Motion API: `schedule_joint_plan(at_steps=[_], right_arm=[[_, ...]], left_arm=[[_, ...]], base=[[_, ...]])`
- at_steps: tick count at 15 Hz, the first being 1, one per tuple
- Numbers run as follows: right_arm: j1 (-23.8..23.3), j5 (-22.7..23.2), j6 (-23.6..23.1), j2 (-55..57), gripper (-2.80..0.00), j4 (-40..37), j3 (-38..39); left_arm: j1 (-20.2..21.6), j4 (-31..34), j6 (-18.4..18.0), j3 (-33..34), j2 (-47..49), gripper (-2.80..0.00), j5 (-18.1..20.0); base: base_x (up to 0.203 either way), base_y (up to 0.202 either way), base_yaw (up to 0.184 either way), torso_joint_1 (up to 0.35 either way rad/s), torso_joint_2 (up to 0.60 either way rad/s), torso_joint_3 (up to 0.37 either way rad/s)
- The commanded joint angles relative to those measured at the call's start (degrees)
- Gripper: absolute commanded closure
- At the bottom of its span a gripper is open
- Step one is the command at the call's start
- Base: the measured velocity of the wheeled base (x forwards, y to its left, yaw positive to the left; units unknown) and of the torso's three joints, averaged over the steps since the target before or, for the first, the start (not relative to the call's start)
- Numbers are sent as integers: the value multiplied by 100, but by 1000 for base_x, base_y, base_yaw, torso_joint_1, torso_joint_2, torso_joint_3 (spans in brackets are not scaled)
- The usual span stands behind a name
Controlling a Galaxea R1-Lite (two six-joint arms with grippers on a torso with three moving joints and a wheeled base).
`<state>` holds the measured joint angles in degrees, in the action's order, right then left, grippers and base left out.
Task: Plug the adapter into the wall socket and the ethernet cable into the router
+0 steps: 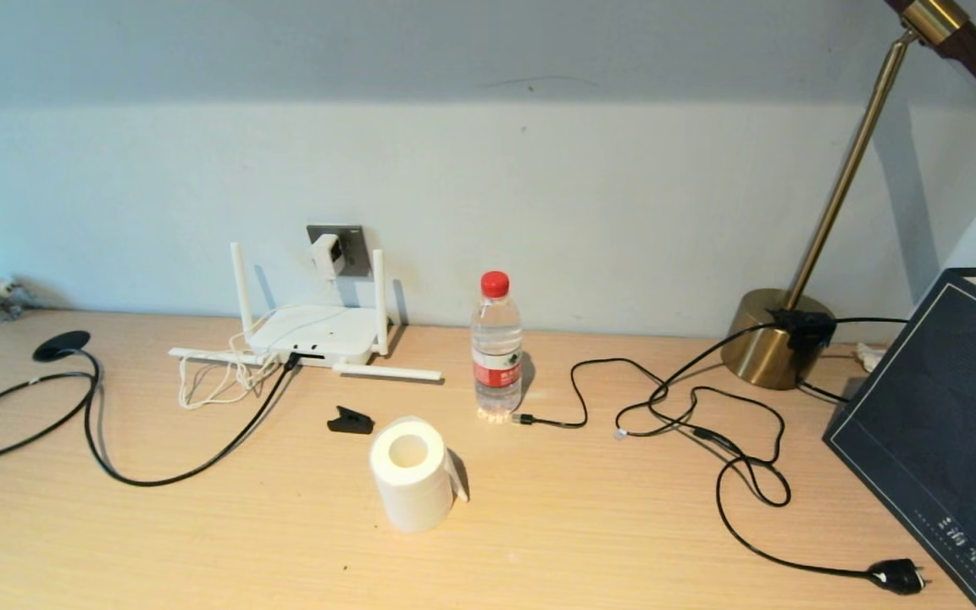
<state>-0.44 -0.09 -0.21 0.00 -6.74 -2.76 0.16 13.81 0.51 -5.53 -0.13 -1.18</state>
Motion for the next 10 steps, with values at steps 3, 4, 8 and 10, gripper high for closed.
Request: schedule_joint_plan(at_steps=[3,4,8,10], right_arm=[[0,1,-5,9,0,-3,3],[0,1,3,9,0,-3,1],[0,-17,-23,9,0,15,21],[0,-8,-1,9,0,129,47]], left_arm=[[2,8,2,0,13,0,-5],[2,8,2,0,13,0,-5],[2,8,2,0,13,0,-5],[2,8,2,0,13,0,-5]], base=[[0,0,0,0,0,0],[0,0,0,0,0,0],[0,0,0,0,0,0],[0,0,0,0,0,0]])
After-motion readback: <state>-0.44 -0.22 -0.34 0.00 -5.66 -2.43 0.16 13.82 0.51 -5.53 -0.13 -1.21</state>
